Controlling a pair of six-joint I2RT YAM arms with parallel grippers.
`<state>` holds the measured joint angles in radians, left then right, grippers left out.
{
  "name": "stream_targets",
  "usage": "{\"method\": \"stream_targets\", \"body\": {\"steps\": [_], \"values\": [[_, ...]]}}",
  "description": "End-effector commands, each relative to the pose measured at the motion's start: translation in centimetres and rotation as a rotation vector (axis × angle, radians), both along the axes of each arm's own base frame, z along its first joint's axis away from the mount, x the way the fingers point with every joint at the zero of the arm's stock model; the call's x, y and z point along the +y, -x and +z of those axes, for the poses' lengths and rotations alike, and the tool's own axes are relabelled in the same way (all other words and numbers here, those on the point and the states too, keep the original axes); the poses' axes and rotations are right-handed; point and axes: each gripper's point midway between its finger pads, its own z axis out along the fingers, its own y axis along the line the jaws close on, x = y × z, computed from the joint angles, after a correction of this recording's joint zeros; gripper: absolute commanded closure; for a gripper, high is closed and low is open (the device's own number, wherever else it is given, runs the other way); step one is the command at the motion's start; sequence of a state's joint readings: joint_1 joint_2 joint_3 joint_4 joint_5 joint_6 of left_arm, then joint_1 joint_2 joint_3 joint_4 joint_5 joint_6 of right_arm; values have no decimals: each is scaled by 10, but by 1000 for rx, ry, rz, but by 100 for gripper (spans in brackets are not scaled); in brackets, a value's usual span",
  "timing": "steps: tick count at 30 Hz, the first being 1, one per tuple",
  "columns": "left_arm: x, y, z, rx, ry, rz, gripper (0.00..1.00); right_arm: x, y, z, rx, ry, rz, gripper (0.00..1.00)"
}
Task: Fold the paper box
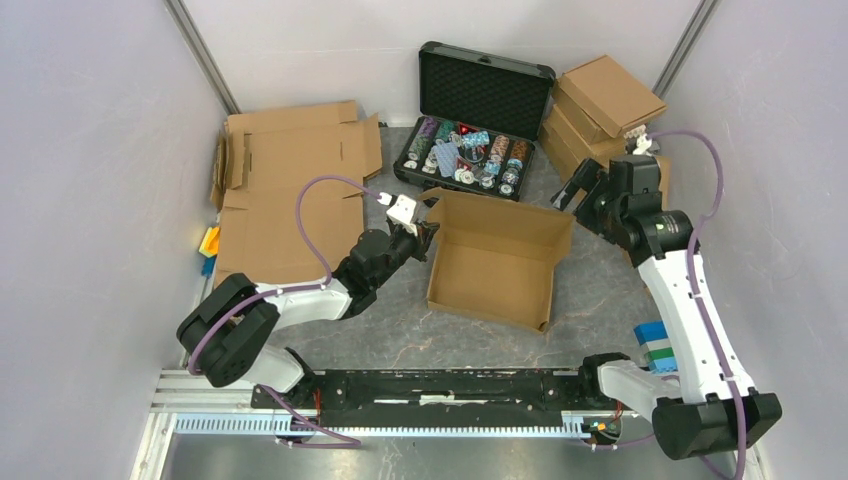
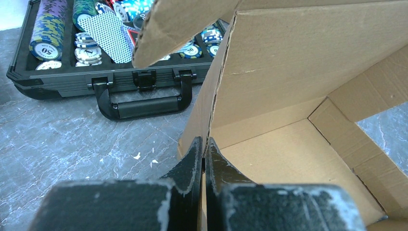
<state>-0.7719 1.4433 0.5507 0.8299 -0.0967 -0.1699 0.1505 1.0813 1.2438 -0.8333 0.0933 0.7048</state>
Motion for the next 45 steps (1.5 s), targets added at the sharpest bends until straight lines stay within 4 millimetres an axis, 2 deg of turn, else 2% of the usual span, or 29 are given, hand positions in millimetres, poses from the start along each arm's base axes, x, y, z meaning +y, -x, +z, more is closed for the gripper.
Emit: {"method": "stream_targets", "body": {"steps": [1, 7, 11, 15, 20, 26, 31, 34, 39, 40, 42, 45], "values": [[-10, 9, 0, 13, -20, -55, 98, 16, 8, -14, 29, -163, -9, 3], [-20, 16, 9, 52, 23, -88, 98, 31, 20, -32, 47, -242, 45, 15], [-28, 17, 13, 93, 50, -95, 97, 29, 28, -46, 75, -237, 29, 22], [-35, 16, 14, 147, 92, -93, 97, 32, 31, -53, 70, -270, 31, 33], [-40, 11, 14, 210, 165, -57, 97, 33, 31, -57, 78, -291, 12, 33], [-48, 10, 23, 250, 193, -66, 97, 33, 28, -52, 59, -301, 3, 33], [-41, 17, -1, 231, 159, -57, 97, 28, 35, -57, 55, -268, 1, 33], [-40, 29, -20, 228, 132, -76, 97, 24, 42, -67, 68, -242, 1, 33], [-34, 46, -41, 246, 88, -77, 83, 15, 52, -74, 75, -180, 3, 33], [-32, 49, -44, 253, 82, -76, 77, 14, 54, -74, 73, -171, 9, 33], [-25, 56, -50, 290, 62, -76, 56, 12, 58, -73, 68, -153, 15, 33], [-8, 70, -63, 402, -21, -40, 36, 4, 64, -74, 68, -104, 13, 33]]}}
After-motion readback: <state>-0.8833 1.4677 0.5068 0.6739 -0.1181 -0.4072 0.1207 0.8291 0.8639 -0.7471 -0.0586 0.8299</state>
